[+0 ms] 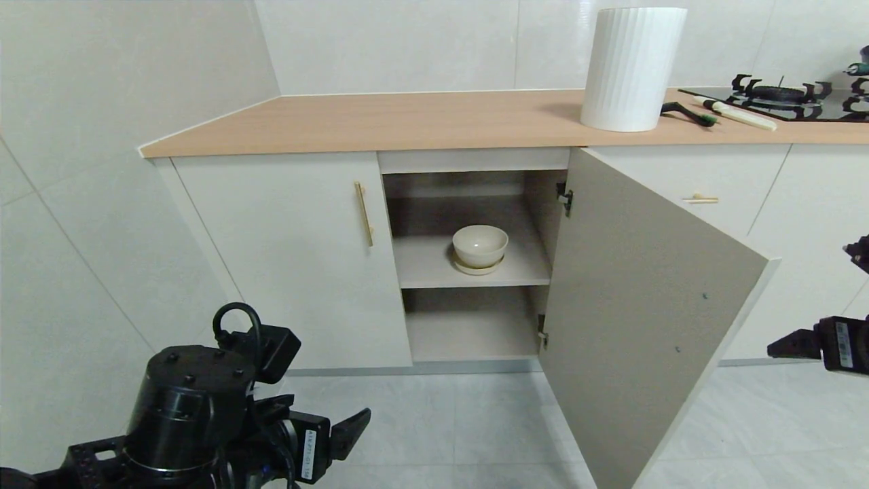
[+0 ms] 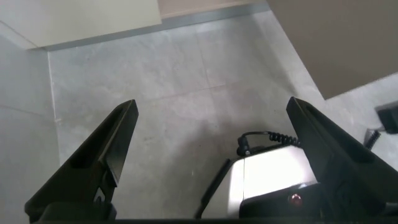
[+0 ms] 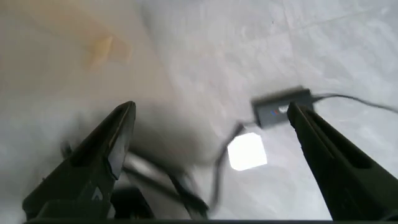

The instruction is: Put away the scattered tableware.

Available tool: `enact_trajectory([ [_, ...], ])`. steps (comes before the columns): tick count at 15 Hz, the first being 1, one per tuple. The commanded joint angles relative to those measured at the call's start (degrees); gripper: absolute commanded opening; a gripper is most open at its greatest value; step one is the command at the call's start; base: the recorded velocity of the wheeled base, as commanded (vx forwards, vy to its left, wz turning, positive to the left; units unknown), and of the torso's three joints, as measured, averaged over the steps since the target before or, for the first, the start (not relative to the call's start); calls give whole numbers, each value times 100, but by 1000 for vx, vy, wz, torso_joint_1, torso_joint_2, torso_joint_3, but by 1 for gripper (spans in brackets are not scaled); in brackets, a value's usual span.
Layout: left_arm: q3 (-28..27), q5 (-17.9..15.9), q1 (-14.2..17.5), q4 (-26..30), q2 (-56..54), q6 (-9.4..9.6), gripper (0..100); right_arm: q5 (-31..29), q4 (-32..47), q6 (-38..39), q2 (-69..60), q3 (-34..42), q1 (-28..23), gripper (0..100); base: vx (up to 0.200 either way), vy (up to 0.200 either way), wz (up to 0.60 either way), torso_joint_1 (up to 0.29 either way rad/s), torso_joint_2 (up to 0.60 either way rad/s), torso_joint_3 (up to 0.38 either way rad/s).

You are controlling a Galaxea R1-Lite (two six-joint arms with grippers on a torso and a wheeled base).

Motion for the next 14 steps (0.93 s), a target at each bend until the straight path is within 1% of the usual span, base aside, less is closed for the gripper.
enact_trajectory([
  [1, -2, 2, -3, -3, -1, -3, 100, -1, -390, 432, 600, -9, -135, 100, 0, 0, 0, 0, 0, 0],
  [4, -2, 2, -3, -3, -37, -12, 100, 8, -970, 872, 969, -9, -135, 100, 0, 0, 0, 0, 0, 0],
  [7, -10, 2, -3, -3, -45, -12, 100, 16, -1392, 1381, 1241, 0, 68, 100, 0, 0, 0, 0, 0, 0],
  [8, -19, 2, -3, -3, -45, -12, 100, 16, -1427, 1460, 1268, 0, 103, 100, 0, 0, 0, 0, 0, 0],
  [9, -19, 2, -3, -3, -54, -12, 100, 16, -1453, 1636, 1320, 0, 270, 100, 0, 0, 0, 0, 0, 0],
  [12, -46, 2, -3, -3, -186, -12, 100, 52, -1541, 1751, 1426, 0, 454, 100, 0, 0, 0, 0, 0, 0],
  [14, -81, -7, -3, -3, -230, -12, 100, 52, -1568, 1768, 1426, 8, 850, 100, 0, 0, 0, 0, 0, 0],
])
